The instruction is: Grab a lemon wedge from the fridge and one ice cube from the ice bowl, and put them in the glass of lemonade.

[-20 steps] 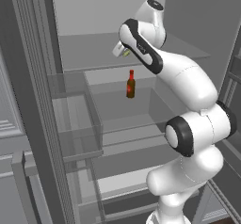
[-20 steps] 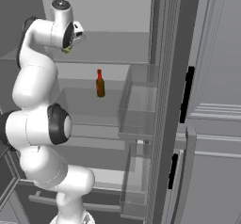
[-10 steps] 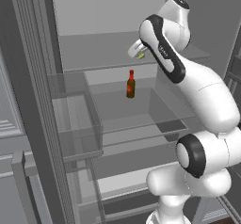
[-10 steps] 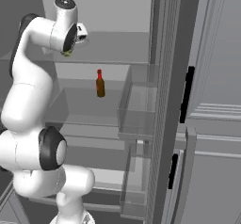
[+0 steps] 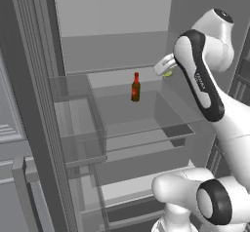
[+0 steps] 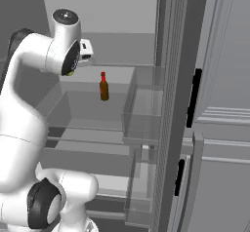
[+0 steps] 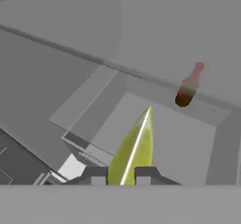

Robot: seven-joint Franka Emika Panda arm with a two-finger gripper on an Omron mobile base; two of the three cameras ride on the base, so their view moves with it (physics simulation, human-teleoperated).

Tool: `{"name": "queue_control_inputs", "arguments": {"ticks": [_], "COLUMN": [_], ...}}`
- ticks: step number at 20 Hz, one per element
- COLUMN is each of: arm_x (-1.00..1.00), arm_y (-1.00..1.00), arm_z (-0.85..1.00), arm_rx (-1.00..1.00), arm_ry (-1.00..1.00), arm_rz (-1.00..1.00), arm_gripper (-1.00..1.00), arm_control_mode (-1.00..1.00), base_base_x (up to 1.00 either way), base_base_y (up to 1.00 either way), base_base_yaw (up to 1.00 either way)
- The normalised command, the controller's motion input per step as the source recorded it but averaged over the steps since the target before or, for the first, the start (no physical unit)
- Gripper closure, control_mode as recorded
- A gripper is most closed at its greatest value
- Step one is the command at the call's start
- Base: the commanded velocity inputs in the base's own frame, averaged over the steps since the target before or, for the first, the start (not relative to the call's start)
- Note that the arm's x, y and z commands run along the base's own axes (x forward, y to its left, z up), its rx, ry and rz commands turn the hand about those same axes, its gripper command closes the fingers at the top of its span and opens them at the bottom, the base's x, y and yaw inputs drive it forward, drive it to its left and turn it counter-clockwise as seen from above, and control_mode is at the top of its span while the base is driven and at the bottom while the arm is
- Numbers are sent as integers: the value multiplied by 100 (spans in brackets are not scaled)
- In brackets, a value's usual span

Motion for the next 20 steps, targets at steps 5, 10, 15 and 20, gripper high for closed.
{"name": "queue_control_inputs", "arguments": {"ticks": [5, 10, 15, 20], "arm_x": [-100, -94, -39, -4], "arm_y": [-9, -12, -21, 0], "arm_z": [-78, -89, -9, 0], "arm_rx": [0, 0, 2, 0], "arm_ry": [9, 6, 2, 0], "arm_rz": [-25, -25, -10, 0], "arm_gripper": [100, 100, 100, 100], "arm_control_mode": [-100, -100, -100, -100], "base_base_x": [0, 0, 0, 0], "base_base_y": [0, 0, 0, 0], "base_base_yaw": [0, 0, 0, 0]}}
